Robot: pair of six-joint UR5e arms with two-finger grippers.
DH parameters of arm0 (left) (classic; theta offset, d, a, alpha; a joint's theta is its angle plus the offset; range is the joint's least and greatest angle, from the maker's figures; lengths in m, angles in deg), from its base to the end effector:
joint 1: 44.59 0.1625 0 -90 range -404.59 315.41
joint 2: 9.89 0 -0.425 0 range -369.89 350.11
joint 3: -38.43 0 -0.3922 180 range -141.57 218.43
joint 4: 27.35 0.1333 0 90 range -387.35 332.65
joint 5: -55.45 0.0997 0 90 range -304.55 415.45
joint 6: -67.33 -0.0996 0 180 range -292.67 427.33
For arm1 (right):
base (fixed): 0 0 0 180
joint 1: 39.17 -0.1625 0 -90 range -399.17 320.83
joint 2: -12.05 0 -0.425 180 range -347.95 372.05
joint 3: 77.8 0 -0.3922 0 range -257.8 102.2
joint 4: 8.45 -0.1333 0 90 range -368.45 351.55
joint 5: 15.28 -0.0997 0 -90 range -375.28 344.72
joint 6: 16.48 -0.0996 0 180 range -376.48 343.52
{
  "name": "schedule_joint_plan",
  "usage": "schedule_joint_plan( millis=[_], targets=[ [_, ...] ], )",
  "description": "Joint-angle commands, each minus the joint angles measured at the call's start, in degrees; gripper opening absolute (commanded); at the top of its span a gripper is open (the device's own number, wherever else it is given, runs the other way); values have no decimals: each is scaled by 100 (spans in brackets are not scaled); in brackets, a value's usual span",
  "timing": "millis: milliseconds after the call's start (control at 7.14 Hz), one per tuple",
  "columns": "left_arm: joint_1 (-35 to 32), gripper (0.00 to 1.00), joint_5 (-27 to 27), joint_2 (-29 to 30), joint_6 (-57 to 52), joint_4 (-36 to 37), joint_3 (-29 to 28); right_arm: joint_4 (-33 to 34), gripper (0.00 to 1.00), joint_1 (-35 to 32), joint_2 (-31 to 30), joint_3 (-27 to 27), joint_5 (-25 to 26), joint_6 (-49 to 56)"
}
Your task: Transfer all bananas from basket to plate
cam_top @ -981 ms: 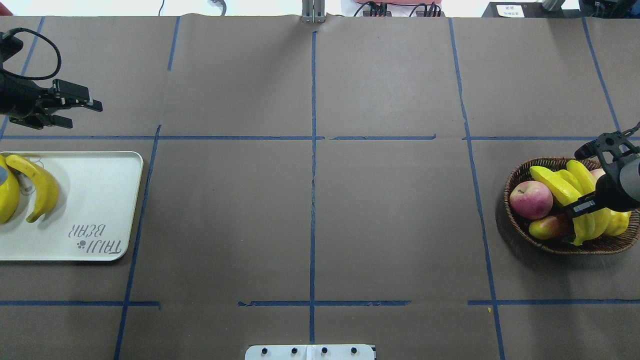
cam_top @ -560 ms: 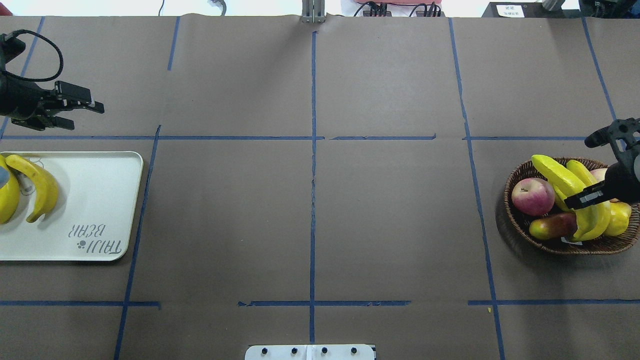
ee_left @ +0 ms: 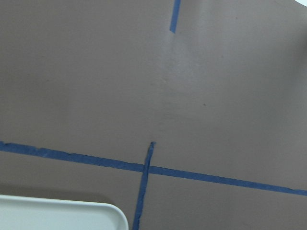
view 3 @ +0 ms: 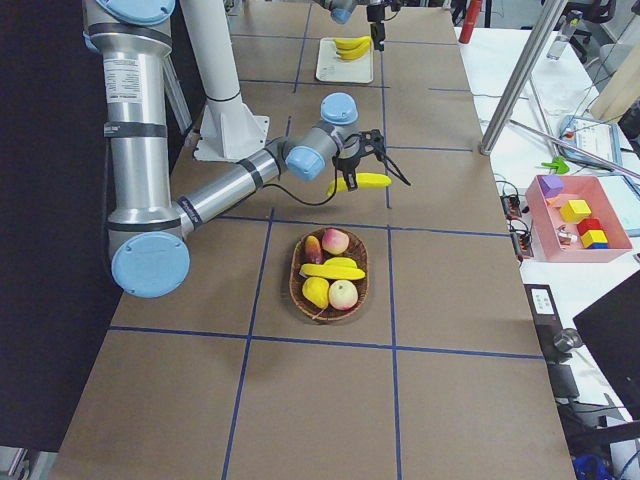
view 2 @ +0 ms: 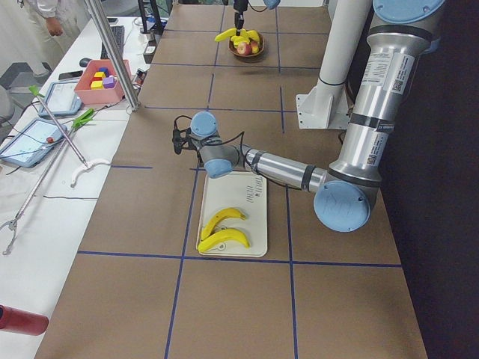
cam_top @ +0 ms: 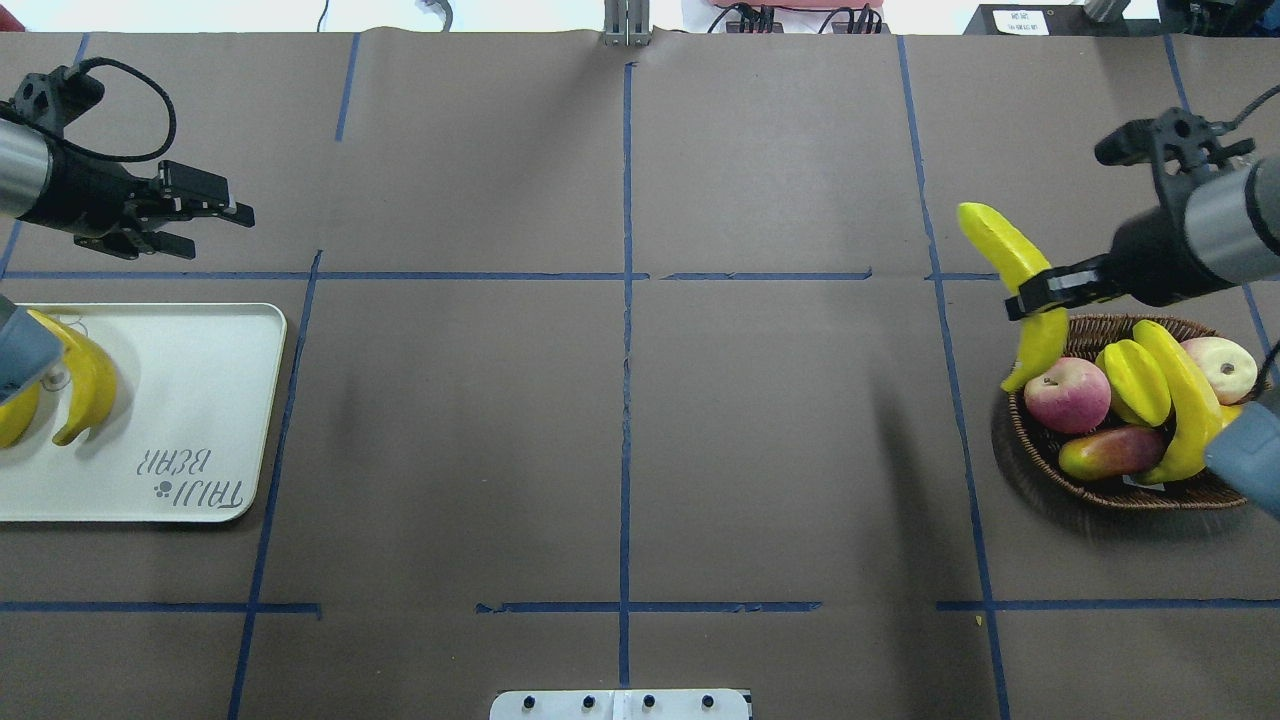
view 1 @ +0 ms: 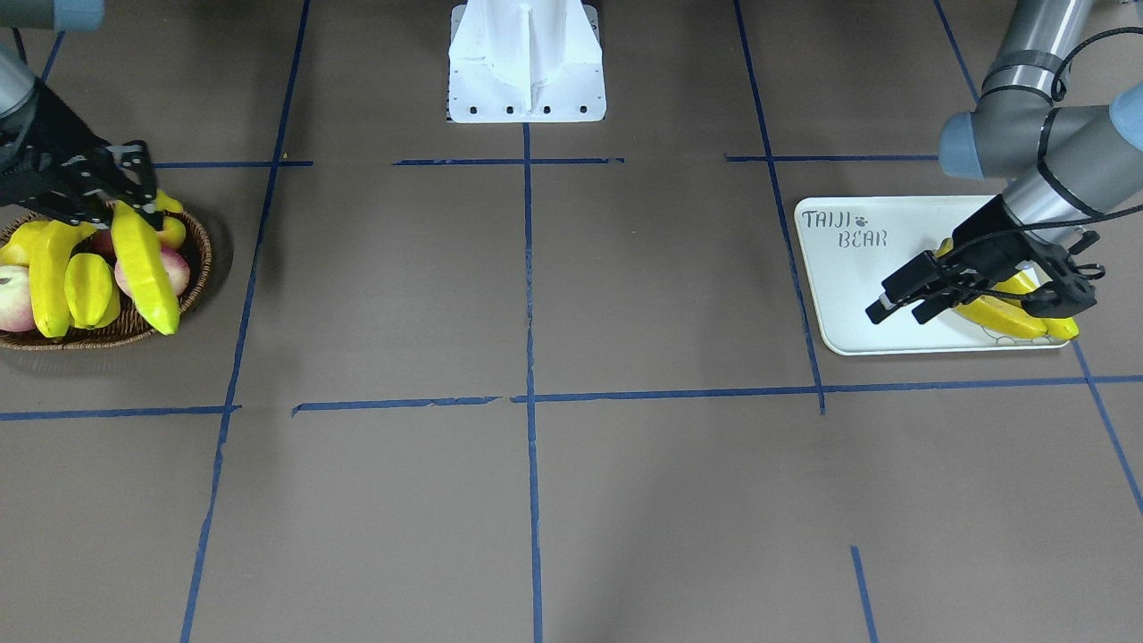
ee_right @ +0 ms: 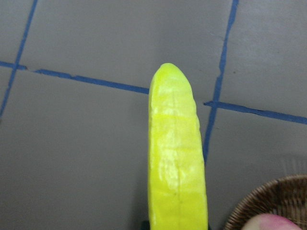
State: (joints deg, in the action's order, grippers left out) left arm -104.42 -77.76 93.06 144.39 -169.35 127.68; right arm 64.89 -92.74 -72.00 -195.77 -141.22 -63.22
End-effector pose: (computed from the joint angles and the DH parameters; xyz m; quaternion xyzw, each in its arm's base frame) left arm 0.2389 -0.5405 0.4356 0.0420 0.5828 -0.1339 0.8004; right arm -0.2338 -0.4428 0.3405 0.1188 -0.4784 -0.0540 0.8684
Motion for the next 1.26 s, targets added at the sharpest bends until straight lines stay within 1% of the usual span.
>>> schedule_joint_plan(
  millis=[0,140,280,420,560,701,841,981,1121],
  targets=[
    [392,100,232,304,878,-335,84,-22,1,731,1158,396,444,-1071],
    [698,100,591,575,1264,-345,119,-13,1,1047,1615,528,821,-1535],
    [936,100,847,874,1529,-345,119,-21,1,1268,2037,721,1017,-1905],
    [1235,100,989,1173,1836,-345,102,-13,1,1505,2390,871,1384,-2256],
    [1307,100,1156,1358,2327,-345,102,-21,1,1673,2680,1020,1623,-2591],
    [1317,100,1166,1578,2801,-328,93,-48,1,1762,2875,1092,1712,-2620],
    [1421,100,1166,1789,3145,-328,93,-961,1,1928,2911,1492,1843,-2881],
    [1492,100,1175,1939,3314,-328,93,-1728,1,2086,2929,1949,2123,-3215],
    [1588,100,1184,2027,3316,-328,84,-1779,1,2201,3086,2067,2283,-3209]
  ],
)
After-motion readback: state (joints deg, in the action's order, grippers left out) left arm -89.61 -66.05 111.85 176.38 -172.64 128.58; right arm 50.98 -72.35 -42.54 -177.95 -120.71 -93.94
